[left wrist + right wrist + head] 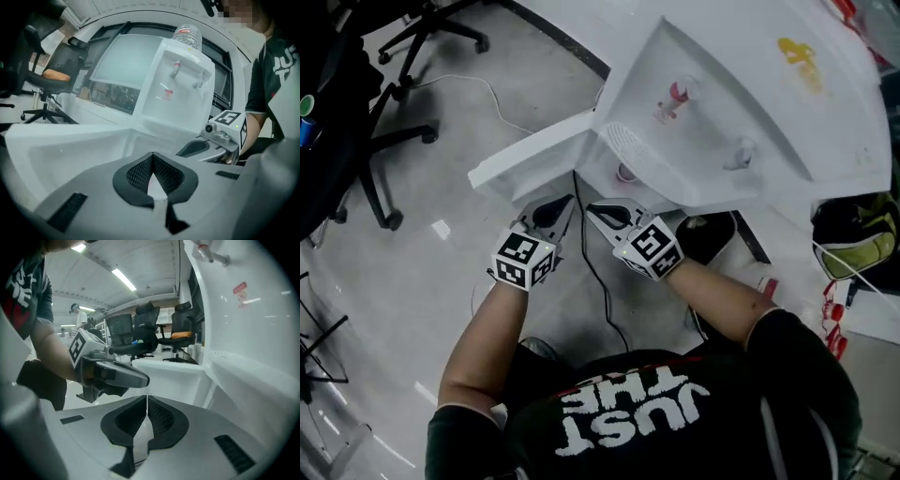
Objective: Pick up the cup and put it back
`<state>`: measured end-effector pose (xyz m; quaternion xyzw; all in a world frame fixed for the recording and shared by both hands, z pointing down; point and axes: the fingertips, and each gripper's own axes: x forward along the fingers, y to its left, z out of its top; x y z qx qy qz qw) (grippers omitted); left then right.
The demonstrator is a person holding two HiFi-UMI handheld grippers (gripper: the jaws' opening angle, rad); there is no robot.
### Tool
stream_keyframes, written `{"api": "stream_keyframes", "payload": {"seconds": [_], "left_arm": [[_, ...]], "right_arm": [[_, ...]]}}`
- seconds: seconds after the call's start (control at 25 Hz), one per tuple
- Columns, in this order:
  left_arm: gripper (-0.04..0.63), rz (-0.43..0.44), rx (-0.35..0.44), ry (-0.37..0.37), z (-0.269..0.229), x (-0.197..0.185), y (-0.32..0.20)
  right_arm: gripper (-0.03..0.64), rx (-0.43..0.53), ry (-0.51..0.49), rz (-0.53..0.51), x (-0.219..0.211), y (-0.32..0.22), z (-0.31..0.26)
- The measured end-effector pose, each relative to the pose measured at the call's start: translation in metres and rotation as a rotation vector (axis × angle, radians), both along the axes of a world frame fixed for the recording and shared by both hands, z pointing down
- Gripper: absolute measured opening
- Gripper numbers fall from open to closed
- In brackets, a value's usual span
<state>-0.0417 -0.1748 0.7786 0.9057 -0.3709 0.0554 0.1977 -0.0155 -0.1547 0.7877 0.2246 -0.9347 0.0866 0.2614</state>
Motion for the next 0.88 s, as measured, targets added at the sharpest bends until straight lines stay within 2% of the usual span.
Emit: {"api": "stream_keyframes", "payload": {"seconds": [0.28, 0.44, 0.56, 0.76, 0.88], "left_arm": [[0.003, 0.076, 0.013, 0.018, 0.05, 0.008, -0.006], [0.003, 0.071, -0.017, 0.047, 0.067, 0.002, -0.002], [0.003, 0.062, -0.051, 0.059, 0.082, -0.003, 0.005], [0.003, 0.076, -0.08, 0.029, 0.1, -0.006, 0.014], [0.003, 0.067, -0.098, 0.02, 0.105, -0.011, 0.015]], "right_arm": [[0.037, 0.019, 0.086, 0.208, 0.029, -0.032, 0.08], [0.037, -0.029, 0.106, 0.346, 0.049, -0.047, 0.113], [0.037, -0.039, 0.154, 0.403, 0.072, -0.053, 0.137], [0.039, -0.041, 0.249, 0.467, 0.11, -0.065, 0.165], [0.12, -0.037, 0.288, 0.501, 0.125, -0.078, 0.179]]}}
